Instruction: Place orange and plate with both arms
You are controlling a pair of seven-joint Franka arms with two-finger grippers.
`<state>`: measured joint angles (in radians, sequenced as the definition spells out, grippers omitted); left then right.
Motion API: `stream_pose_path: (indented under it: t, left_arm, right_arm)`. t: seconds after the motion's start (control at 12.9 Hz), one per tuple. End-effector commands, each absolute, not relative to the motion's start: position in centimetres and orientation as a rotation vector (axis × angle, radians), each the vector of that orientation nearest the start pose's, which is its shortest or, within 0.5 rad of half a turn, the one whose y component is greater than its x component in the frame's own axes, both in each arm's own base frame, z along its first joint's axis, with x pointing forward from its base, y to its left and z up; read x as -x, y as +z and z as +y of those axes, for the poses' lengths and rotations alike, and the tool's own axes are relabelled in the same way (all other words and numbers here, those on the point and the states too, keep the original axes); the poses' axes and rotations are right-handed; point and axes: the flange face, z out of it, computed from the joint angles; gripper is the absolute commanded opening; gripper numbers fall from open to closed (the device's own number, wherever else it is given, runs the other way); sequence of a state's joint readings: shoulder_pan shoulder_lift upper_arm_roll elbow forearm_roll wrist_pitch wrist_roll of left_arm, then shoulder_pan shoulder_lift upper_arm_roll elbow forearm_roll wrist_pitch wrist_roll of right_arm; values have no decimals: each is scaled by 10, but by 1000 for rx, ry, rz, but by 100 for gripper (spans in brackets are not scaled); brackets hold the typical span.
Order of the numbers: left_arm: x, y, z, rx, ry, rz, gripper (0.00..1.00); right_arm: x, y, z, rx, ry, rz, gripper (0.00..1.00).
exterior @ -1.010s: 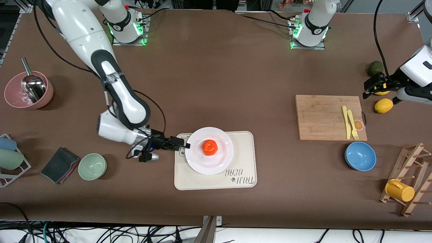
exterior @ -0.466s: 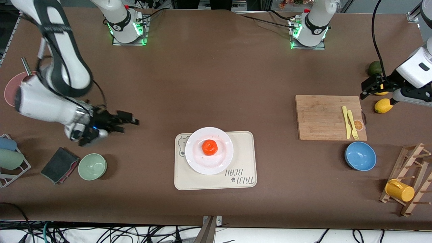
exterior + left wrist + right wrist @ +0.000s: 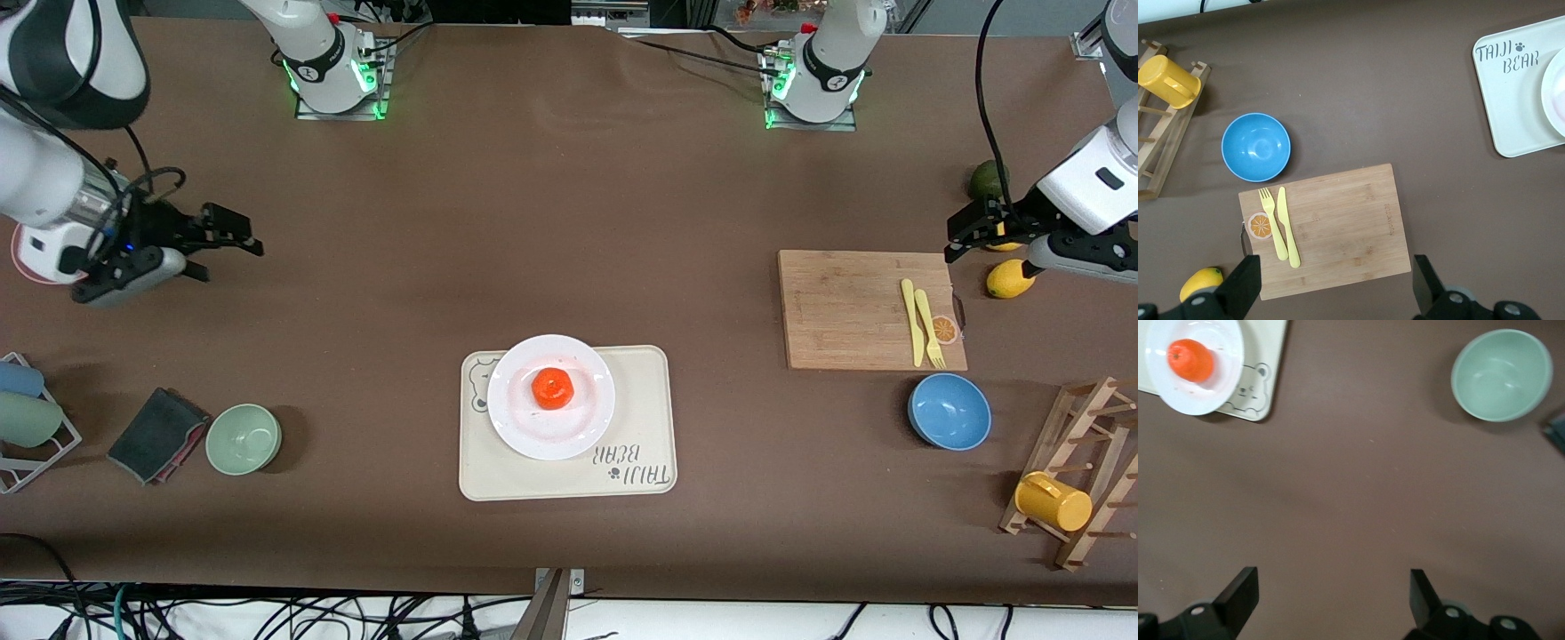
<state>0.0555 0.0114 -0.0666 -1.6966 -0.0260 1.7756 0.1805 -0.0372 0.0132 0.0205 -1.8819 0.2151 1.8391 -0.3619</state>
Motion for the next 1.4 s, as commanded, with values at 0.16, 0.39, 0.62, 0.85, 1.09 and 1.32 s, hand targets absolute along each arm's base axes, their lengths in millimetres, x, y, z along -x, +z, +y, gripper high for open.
stream_pose_path:
  t: [0.16,0.39,0.62,0.85,1.09,1.32]
  left_arm:
    - [-574,579,-10,3173,-111,320,100]
    - [-577,575,-12,3175,-106,327,100]
    - [-580,569,-23,3175,-94,356,100]
    - [-584,563,-24,3177,-82,360,100]
    - [-615,530,-58,3161,-118,448,100]
    - [-638,494,-86,3175,-80,511,100]
  right_arm:
    - [-559,564,-19,3082,62,-277,100]
    - [-546,595,-24,3140,45,-218,100]
    - [-535,636,-27,3146,-78,-230,100]
    - [-535,636,-28,3149,-78,-216,100]
    - [-534,636,-33,3148,-75,-196,100]
    - [-532,643,-44,3145,-30,-176,100]
